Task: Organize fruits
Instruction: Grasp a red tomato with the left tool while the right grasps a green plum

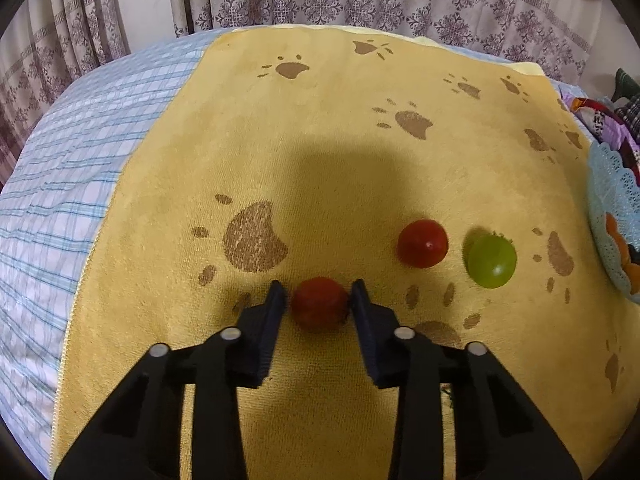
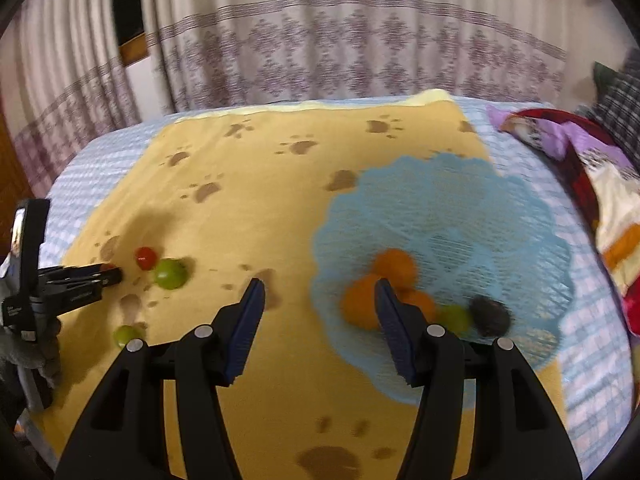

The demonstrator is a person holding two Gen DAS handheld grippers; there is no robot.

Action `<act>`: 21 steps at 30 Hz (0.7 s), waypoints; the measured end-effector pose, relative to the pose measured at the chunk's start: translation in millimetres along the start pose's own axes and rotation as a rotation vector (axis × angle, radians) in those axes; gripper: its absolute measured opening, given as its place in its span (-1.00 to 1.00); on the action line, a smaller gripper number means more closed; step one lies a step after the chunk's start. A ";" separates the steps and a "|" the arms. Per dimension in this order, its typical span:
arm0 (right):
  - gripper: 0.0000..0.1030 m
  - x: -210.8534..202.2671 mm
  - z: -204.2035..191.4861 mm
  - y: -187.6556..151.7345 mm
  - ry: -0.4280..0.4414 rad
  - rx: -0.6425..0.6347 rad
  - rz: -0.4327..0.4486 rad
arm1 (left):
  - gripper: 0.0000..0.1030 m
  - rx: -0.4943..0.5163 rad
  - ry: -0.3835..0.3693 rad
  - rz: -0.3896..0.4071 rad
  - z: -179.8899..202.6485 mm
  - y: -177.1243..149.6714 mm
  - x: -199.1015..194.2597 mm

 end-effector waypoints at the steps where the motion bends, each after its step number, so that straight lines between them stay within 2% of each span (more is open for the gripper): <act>1: 0.14 2.9 -6.9 1.1 0.018 -0.004 -0.009 | -0.38 -0.002 0.000 0.008 -0.3 1.7 -2.9; 6: 0.14 27.9 -53.9 -1.5 0.131 -0.056 -0.096 | -0.41 -0.008 -0.002 0.034 -0.1 7.4 -13.8; 10: 0.14 51.3 -80.3 -6.7 0.166 -0.074 -0.156 | -0.41 -0.014 -0.007 0.052 -0.9 12.5 -23.5; 14: 0.14 72.4 -98.1 -10.5 0.182 -0.064 -0.198 | -0.41 -0.027 -0.018 0.081 -2.4 19.5 -34.9; 21: 0.14 99.1 -119.5 -13.0 0.179 -0.074 -0.222 | -0.41 -0.019 -0.018 0.112 0.5 26.2 -45.8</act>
Point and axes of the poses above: each gripper's, at about its wrist camera, not at the fingertips, and x roughly the way its jaws point, z to its right, y to its top, the point moved 5 cm from there along x, roughly the way its jaws point, and after that the axes turned 8 degrees about x, right-handed, at the moved point
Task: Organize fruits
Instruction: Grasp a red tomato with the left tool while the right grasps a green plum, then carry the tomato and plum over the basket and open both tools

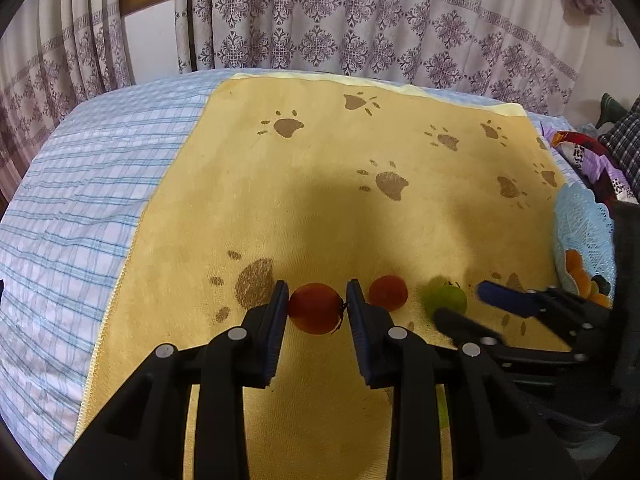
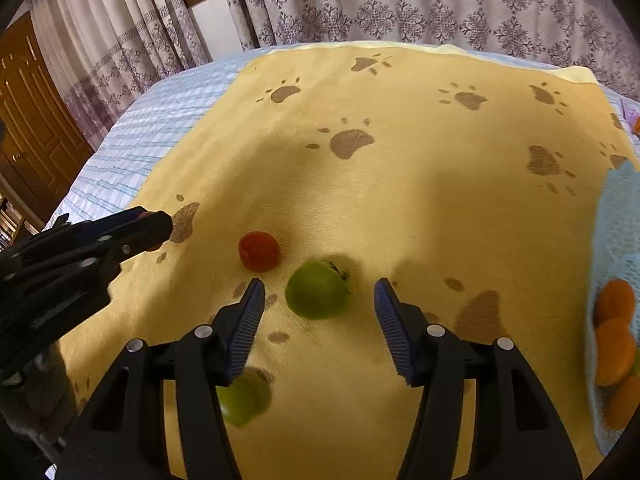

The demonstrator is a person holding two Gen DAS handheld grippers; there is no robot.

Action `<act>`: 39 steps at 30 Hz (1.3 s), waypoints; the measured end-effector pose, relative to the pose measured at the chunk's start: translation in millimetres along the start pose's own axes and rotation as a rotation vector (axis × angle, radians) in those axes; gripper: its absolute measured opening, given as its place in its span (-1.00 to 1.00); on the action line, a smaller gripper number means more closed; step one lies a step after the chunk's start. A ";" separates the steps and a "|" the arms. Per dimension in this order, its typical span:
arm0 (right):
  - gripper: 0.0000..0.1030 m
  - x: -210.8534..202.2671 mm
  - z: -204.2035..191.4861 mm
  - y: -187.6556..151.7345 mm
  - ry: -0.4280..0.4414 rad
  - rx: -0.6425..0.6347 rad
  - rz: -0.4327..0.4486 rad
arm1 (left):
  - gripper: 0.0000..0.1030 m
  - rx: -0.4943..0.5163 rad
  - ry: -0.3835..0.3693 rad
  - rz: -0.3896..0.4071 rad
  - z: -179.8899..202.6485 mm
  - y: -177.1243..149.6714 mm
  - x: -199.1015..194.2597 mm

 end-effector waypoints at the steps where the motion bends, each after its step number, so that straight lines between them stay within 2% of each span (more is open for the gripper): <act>1: 0.14 5.1 -0.7 0.5 -0.014 0.001 -0.005 | -0.41 -0.002 -0.001 -0.001 -0.3 0.1 0.4; 7: 0.10 21.6 1.6 -1.0 -0.055 -0.002 -0.028 | -0.41 -0.015 -0.001 -0.010 -2.0 -0.9 2.8; 10: -0.12 23.1 3.1 -0.9 -0.078 -0.014 -0.022 | -0.41 -0.015 -0.004 -0.014 -1.2 -1.3 3.9; 13: -0.33 22.2 2.7 0.7 -0.064 -0.016 -0.021 | -0.41 -0.010 -0.008 -0.019 0.3 -2.9 5.4; 21: -0.33 8.4 0.1 0.5 -0.043 -0.010 -0.011 | -0.41 0.003 -0.010 -0.027 5.1 -6.6 8.0; 28: -0.33 -15.5 0.3 5.5 -0.033 0.000 0.035 | -0.41 0.016 -0.012 -0.019 10.2 -6.4 5.1; 36: -0.33 -53.2 8.0 16.8 -0.023 0.022 0.105 | -0.41 0.018 -0.005 0.020 15.4 1.0 -10.4; 39: -0.33 -69.4 12.0 21.5 -0.020 0.028 0.131 | -0.41 0.046 0.026 0.044 21.7 4.9 -18.7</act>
Point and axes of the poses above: each gripper's, at about its wrist camera, not at the fingertips, and x roughly the way its jaws point, z to its right, y to its top, the point moved 5 cm from there along x, roughly the way its jaws point, and after that the axes turned 8 degrees about x, right-handed, at the moved point
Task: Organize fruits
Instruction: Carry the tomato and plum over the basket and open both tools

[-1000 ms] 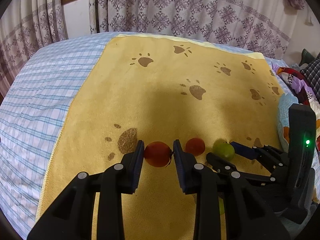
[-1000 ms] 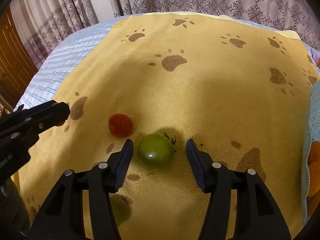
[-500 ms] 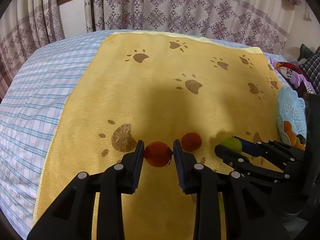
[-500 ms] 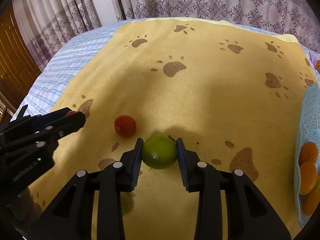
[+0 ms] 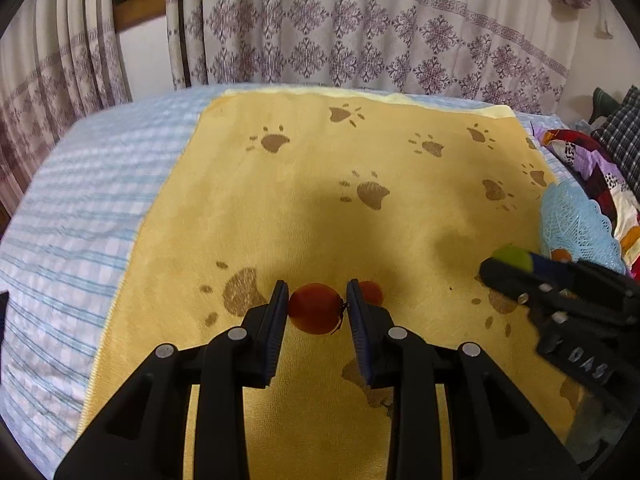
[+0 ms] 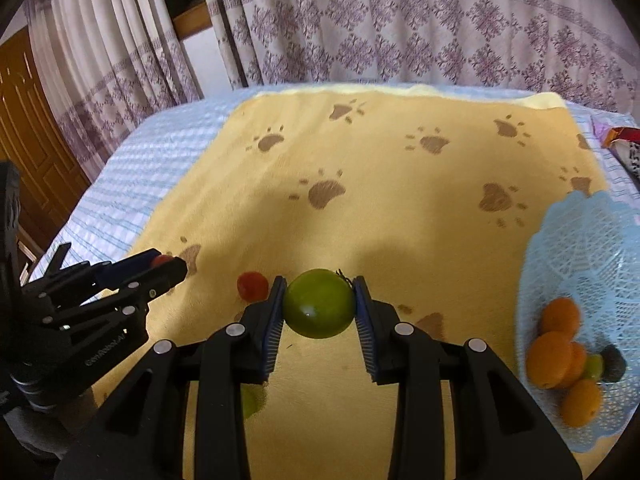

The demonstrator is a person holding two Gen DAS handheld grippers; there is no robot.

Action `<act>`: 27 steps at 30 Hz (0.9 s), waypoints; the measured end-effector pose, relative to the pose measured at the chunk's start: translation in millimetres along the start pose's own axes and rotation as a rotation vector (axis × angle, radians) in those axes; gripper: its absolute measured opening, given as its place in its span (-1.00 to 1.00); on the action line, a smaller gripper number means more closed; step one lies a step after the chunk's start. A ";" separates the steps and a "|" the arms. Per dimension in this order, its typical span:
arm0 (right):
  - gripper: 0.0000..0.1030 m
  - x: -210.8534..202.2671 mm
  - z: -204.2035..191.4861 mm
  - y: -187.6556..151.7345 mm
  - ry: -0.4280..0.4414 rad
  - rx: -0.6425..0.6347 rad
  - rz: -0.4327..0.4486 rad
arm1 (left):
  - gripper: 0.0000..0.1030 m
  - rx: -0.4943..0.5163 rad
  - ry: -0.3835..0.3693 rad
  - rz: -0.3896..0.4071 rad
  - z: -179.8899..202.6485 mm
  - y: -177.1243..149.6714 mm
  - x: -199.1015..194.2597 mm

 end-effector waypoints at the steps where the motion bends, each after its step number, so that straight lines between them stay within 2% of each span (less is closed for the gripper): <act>1: -0.33 -5.8 1.6 2.3 0.000 0.000 0.009 | -0.41 0.005 0.004 0.004 1.5 1.2 -1.7; 12: -0.33 -61.2 30.6 16.0 -0.007 0.006 0.092 | -0.41 0.054 -0.005 0.061 37.2 21.5 -24.6; 27: -0.33 -136.1 109.1 27.5 -0.068 0.123 0.213 | -0.41 0.150 -0.083 0.142 120.2 58.4 -47.7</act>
Point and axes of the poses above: each gripper's, at about its wrist camera, not at the fingertips, and x roughly the way its jaws point, z to its right, y to its top, the point moved 5 cm from there along x, roughly the way its jaws point, and after that the axes turned 8 degrees about x, right-handed, at the moved point
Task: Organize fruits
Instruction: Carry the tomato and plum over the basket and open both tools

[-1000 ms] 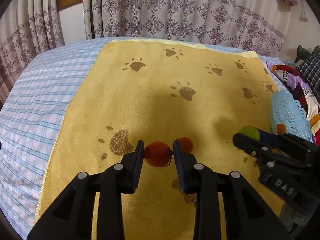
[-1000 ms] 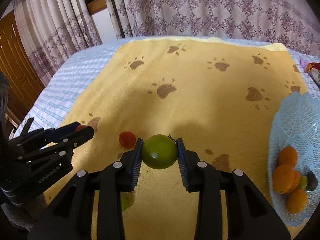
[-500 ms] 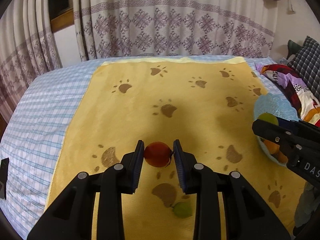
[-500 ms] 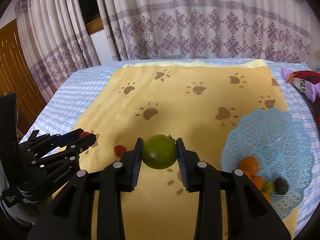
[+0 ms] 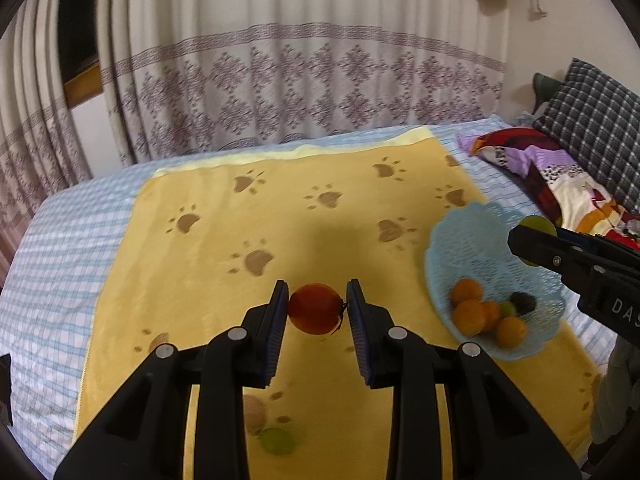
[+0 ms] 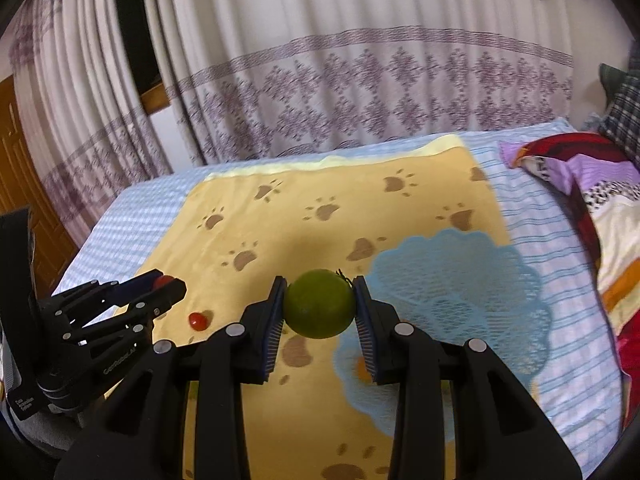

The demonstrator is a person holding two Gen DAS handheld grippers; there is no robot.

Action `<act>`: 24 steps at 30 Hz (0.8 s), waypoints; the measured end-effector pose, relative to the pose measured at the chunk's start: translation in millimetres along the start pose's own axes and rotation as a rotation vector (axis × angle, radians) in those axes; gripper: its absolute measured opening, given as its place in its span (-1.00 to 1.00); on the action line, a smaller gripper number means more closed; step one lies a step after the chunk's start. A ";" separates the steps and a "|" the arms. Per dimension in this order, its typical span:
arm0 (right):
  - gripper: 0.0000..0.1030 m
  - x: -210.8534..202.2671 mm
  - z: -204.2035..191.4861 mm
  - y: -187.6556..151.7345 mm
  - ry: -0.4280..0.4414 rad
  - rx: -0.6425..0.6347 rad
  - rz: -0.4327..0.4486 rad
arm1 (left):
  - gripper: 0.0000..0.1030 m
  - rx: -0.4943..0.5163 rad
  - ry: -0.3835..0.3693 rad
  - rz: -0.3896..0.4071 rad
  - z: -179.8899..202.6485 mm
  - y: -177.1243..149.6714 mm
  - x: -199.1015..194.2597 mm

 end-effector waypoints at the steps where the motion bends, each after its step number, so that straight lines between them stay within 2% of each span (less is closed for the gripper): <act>1: -0.33 -5.1 7.3 3.1 -0.007 0.014 0.011 | -0.41 0.005 -0.007 0.006 4.8 3.3 -0.9; 11: -0.33 -25.5 71.9 22.7 -0.069 0.151 0.076 | -0.41 0.042 -0.084 0.034 55.6 28.3 4.9; 19: -0.33 -3.9 106.5 14.3 -0.124 0.216 0.041 | -0.41 0.066 -0.165 0.036 93.0 40.5 21.9; 24: -0.33 7.3 120.3 8.9 -0.153 0.224 0.024 | -0.41 0.075 -0.206 0.011 115.4 43.6 47.9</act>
Point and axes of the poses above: each gripper's, at about its wrist camera, not at the fingertips, and x roughly the way its jaws point, z to its right, y to its top, the point moved 5 cm from there along x, roughly the way its jaws point, and after that the axes turned 8 degrees about x, right-handed, at the moved point
